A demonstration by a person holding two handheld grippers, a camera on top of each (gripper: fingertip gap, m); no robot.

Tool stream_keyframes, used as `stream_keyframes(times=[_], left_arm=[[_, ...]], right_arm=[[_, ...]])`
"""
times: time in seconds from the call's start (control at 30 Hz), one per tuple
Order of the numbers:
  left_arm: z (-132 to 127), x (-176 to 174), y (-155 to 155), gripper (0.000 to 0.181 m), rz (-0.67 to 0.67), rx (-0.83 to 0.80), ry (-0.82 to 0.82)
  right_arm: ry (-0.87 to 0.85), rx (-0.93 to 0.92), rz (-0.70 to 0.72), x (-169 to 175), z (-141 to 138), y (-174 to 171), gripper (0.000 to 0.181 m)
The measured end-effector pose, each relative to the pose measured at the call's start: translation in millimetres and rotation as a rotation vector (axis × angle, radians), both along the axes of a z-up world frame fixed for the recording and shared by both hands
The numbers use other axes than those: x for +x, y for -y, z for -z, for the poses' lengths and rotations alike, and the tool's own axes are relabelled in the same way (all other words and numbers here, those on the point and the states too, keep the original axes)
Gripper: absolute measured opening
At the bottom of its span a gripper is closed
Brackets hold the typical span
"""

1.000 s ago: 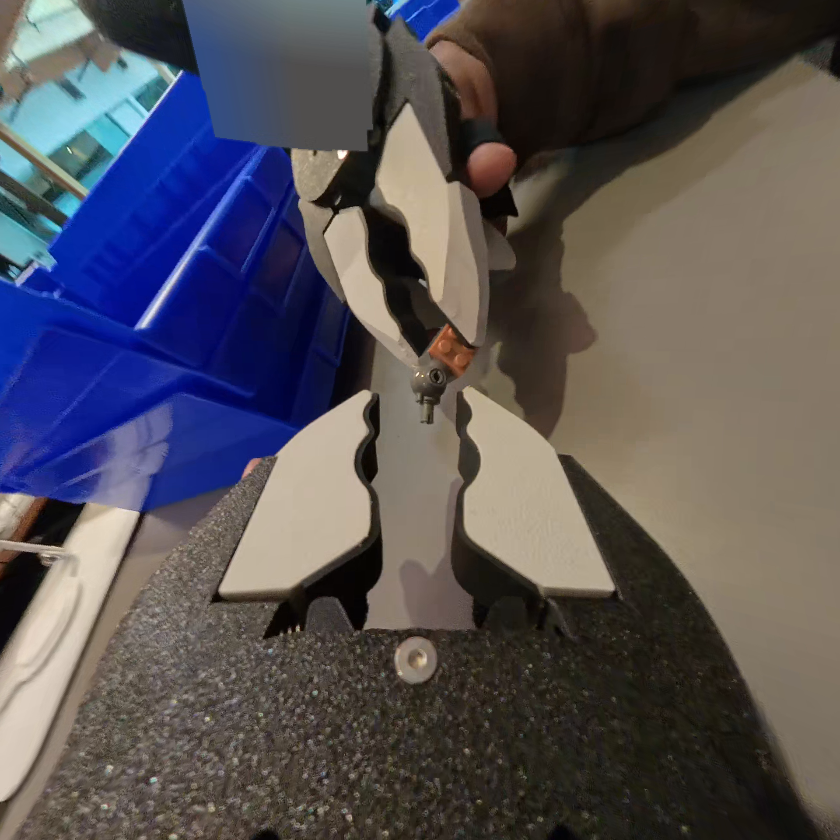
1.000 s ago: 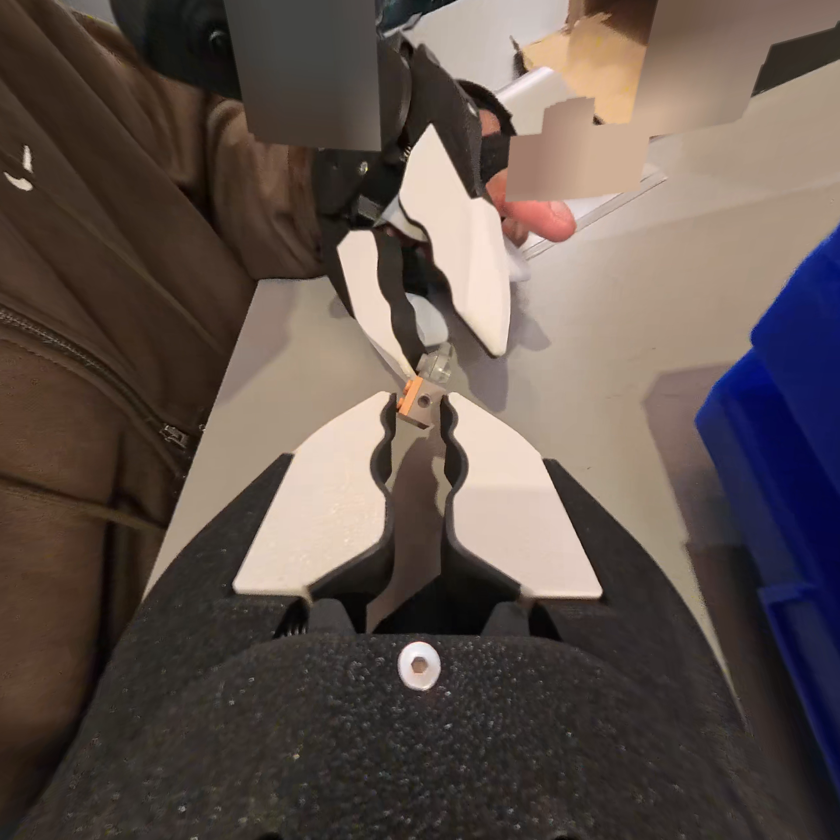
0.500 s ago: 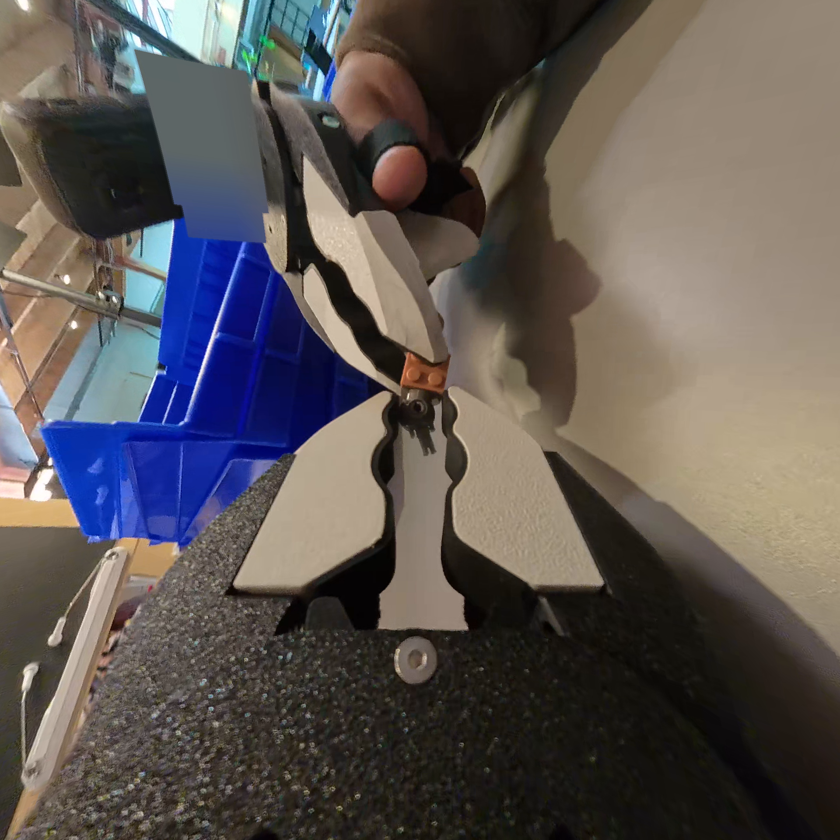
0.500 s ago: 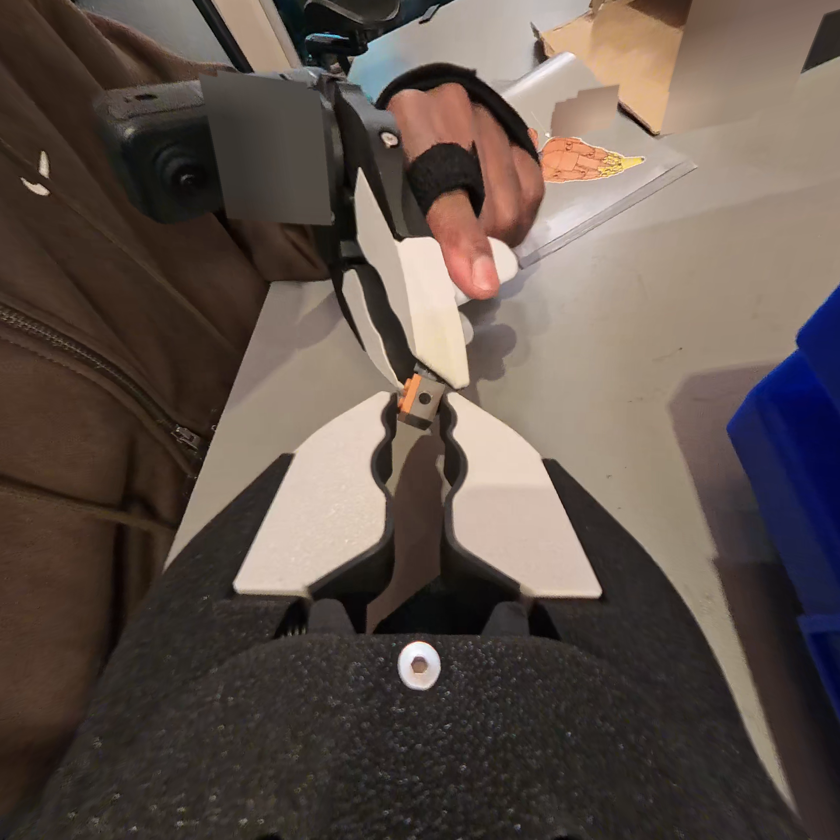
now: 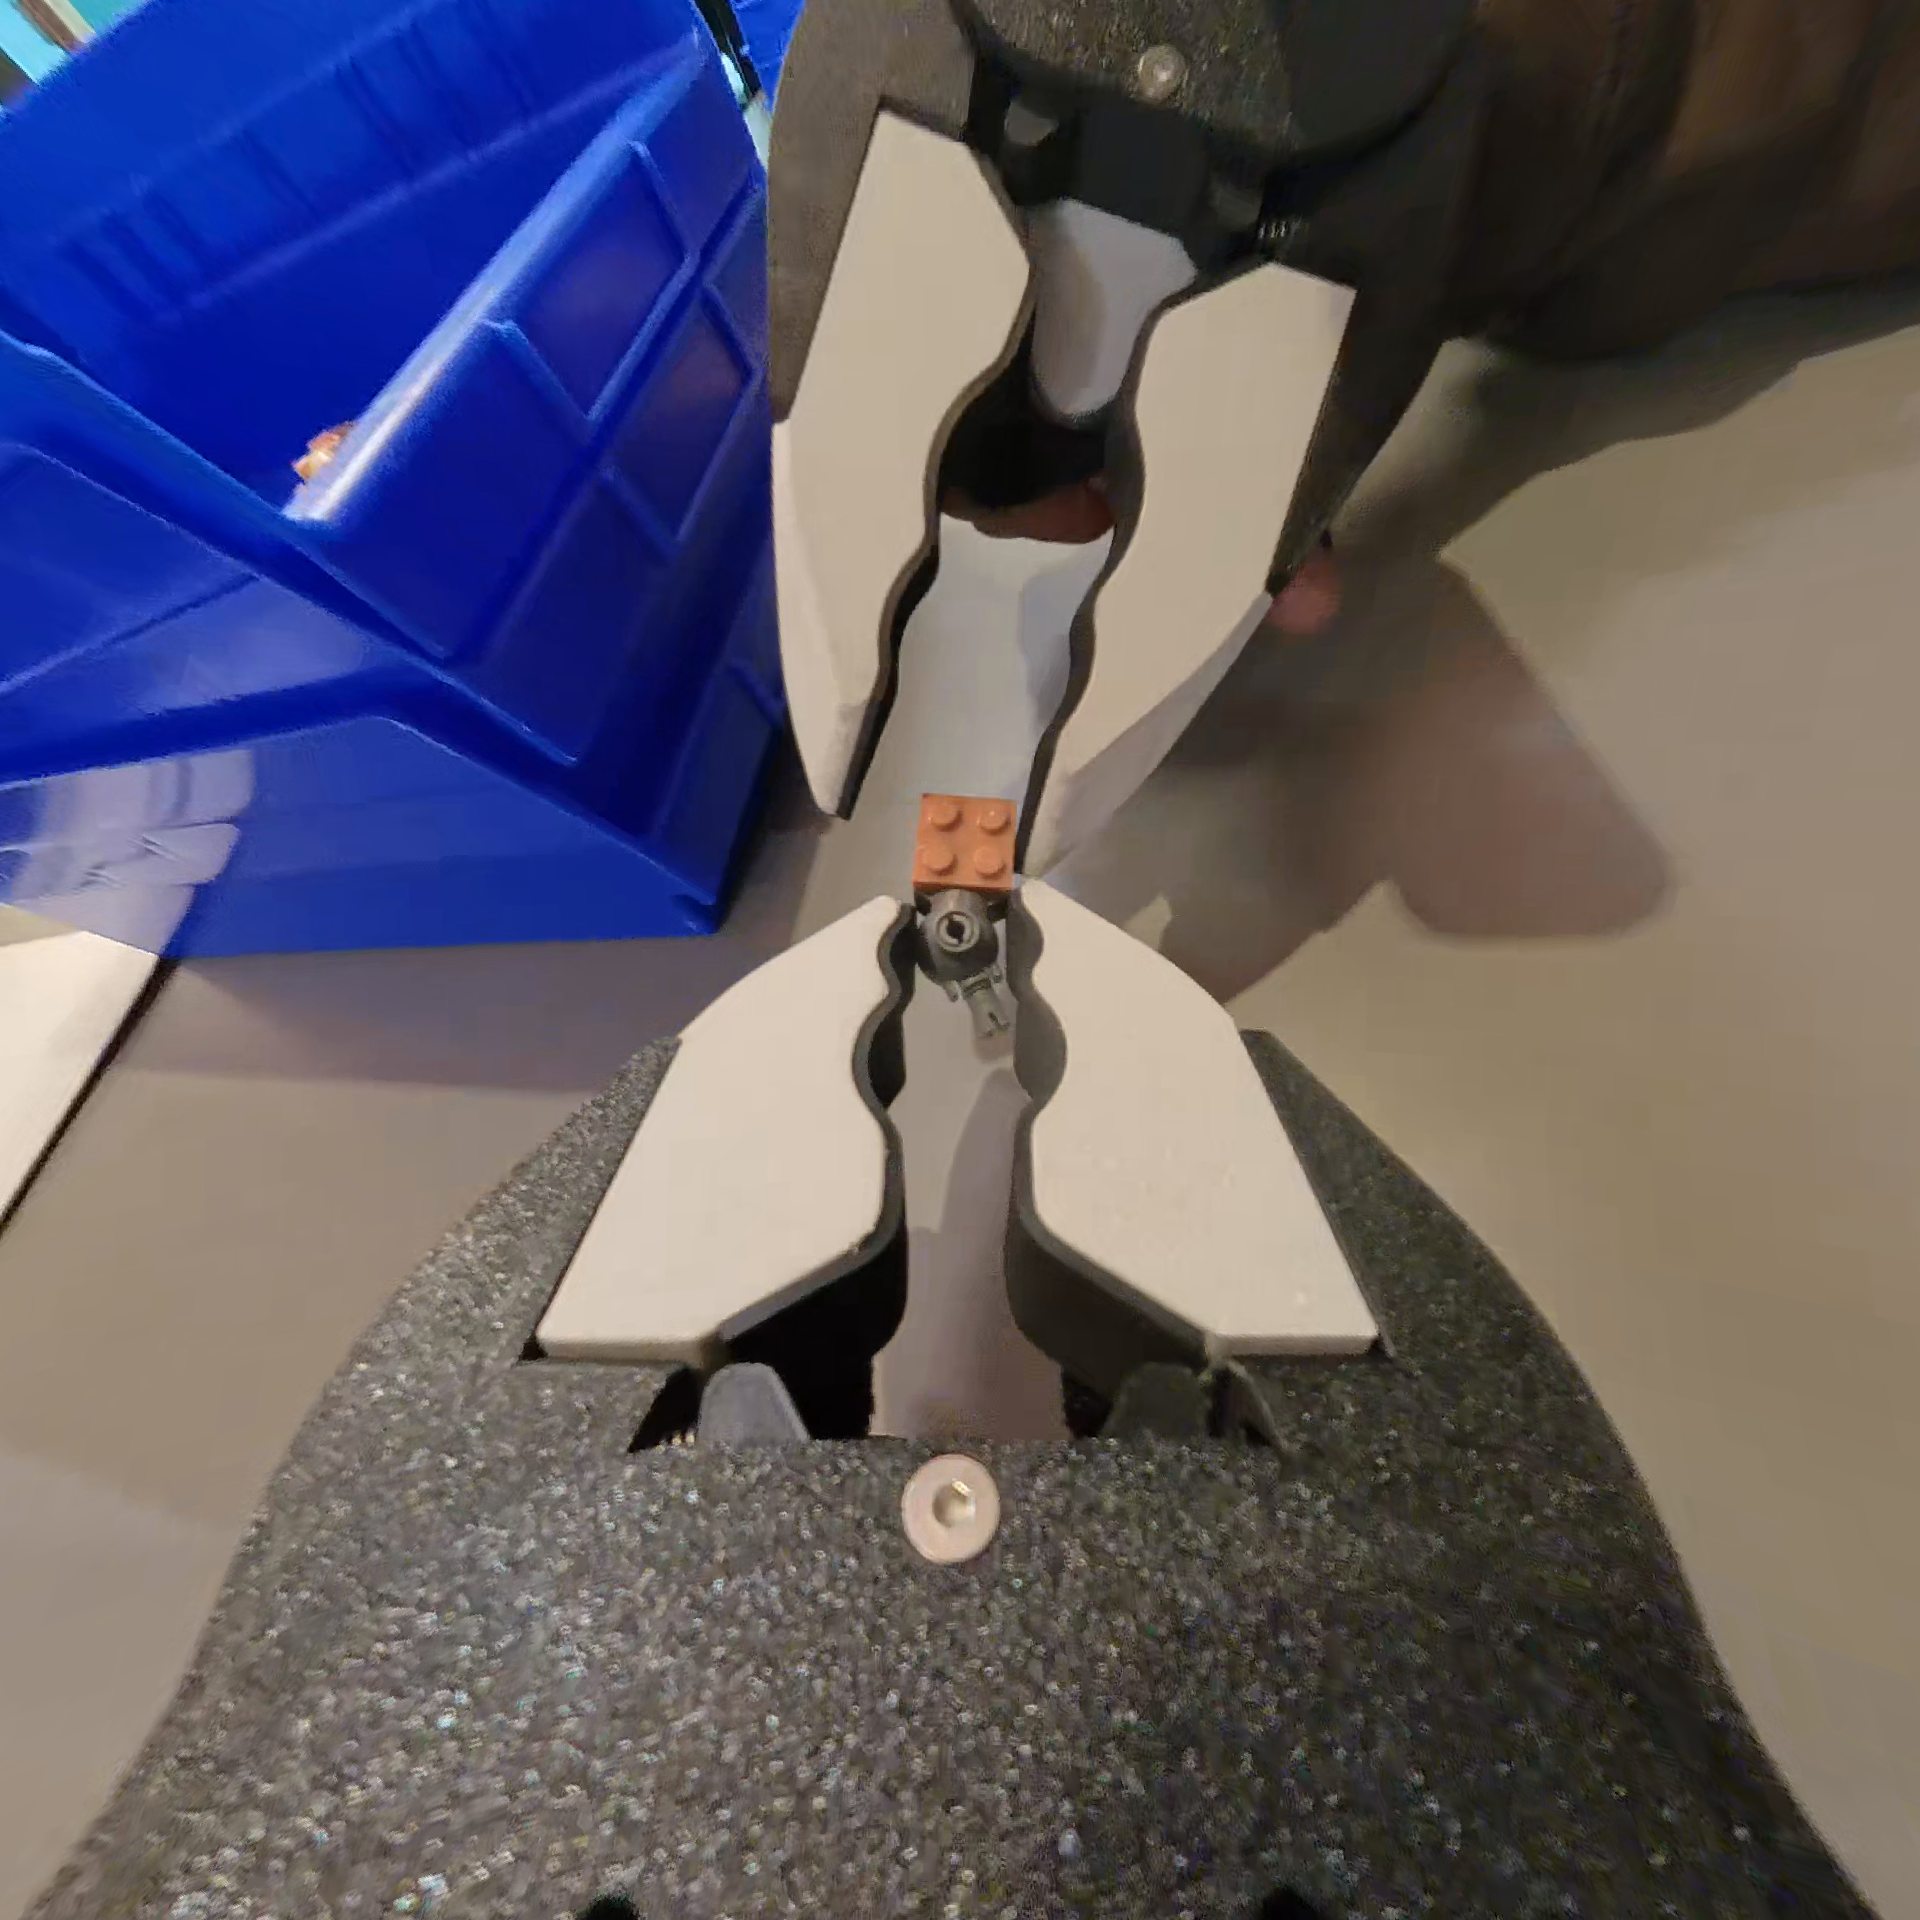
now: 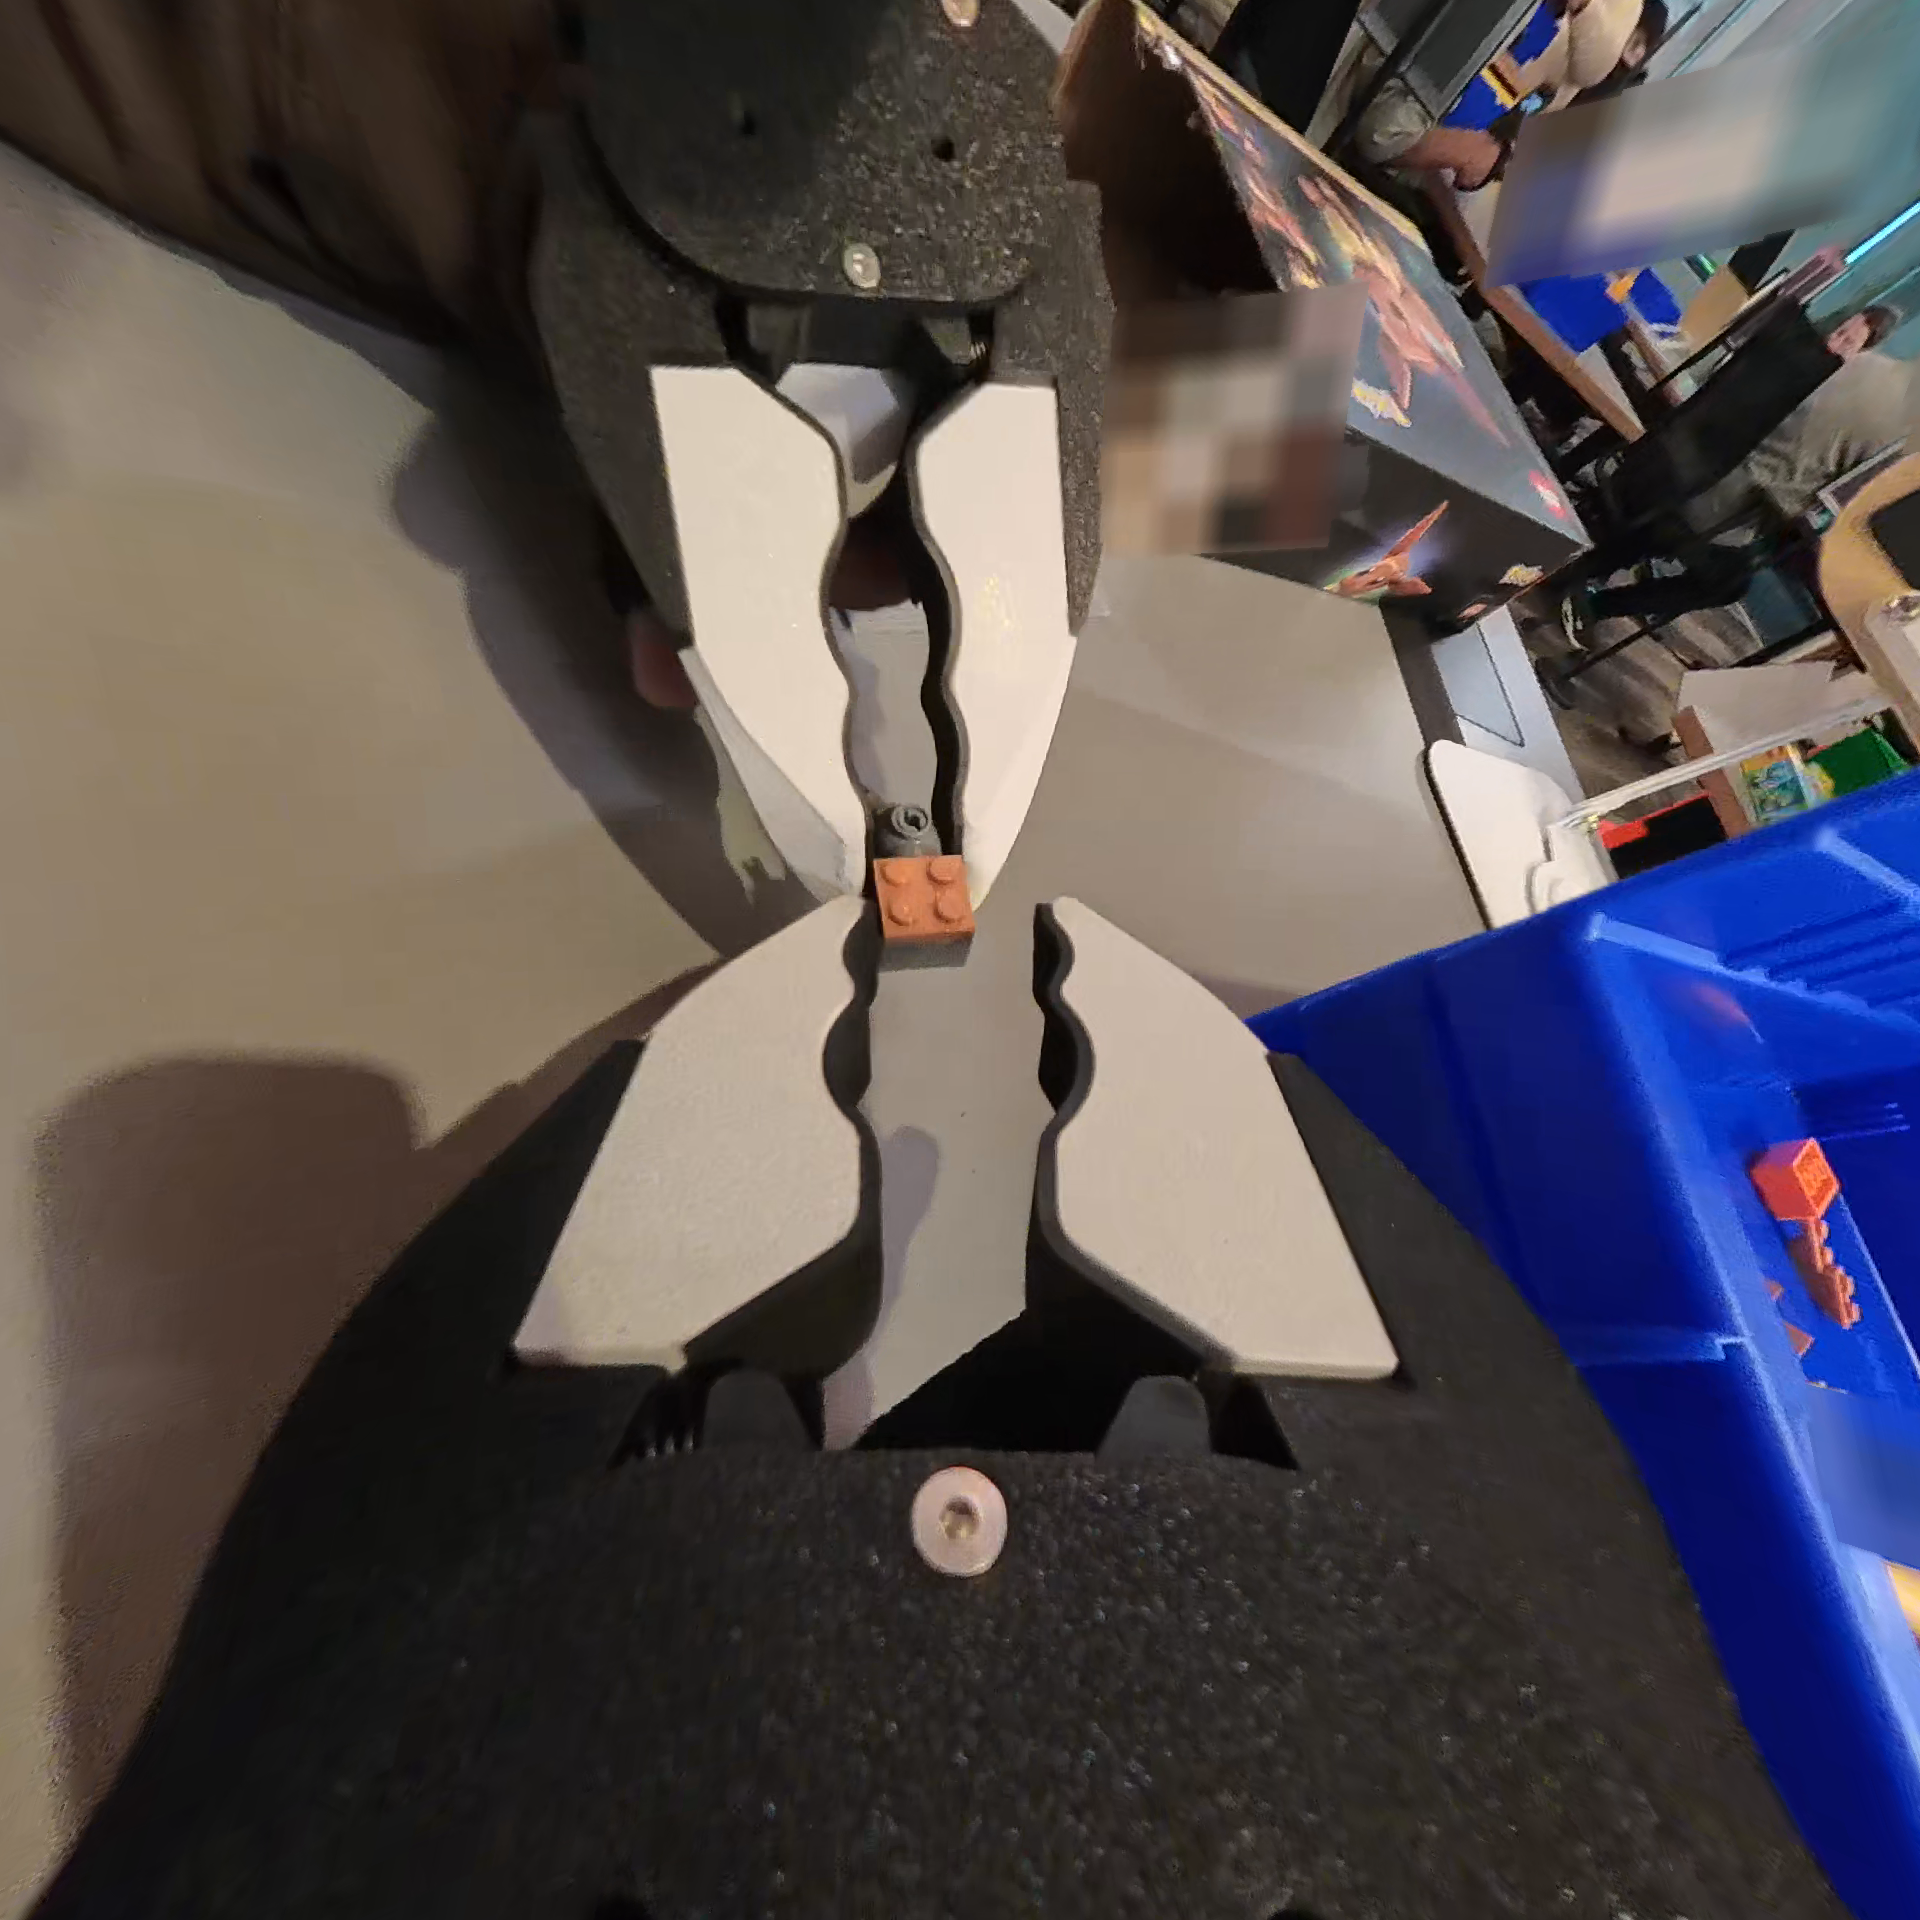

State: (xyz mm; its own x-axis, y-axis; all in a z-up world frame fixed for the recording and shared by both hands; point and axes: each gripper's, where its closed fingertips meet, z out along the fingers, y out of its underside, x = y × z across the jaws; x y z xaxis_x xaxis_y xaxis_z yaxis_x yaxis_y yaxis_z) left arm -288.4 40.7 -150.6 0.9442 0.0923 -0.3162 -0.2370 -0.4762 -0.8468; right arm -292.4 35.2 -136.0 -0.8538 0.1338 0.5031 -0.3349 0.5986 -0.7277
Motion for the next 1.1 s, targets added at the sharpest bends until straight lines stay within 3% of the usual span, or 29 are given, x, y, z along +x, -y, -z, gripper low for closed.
stream_keyframes(times=[0.27, 0.5, 0.83, 0.9, 1.07, 1.1], left_arm=[[8.4, 8.2, -1.0, 0.016, 0.036, -0.066, 0.012], [11.0, 9.3, -0.5, 0.016, 0.067, -0.174, -0.302], [6.2, 8.9, -0.4, 0.016, 0.090, -0.228, -0.602], [4.8, 7.3, -0.3, 0.016, 0.085, -0.243, -0.667], [13.1, 5.5, 0.6, 0.016, 0.067, -0.230, -0.477], [14.3, 3.9, 1.5, 0.016, 0.056, -0.222, -0.425]], right_arm=[[-0.007, 0.078, -0.078, 12.8, 12.0, 1.1, 0.017], [0.203, 0.034, -0.085, 16.8, 18.8, -1.2, 0.017], [0.503, -0.106, -0.102, 21.5, 13.3, -0.9, 0.016], [0.547, -0.141, -0.103, 21.1, 8.5, -0.5, 0.007], [0.325, -0.067, -0.098, 16.8, 15.1, -0.9, 0.009], [0.269, -0.059, -0.077, 12.4, 14.3, -1.0, 0.016]])
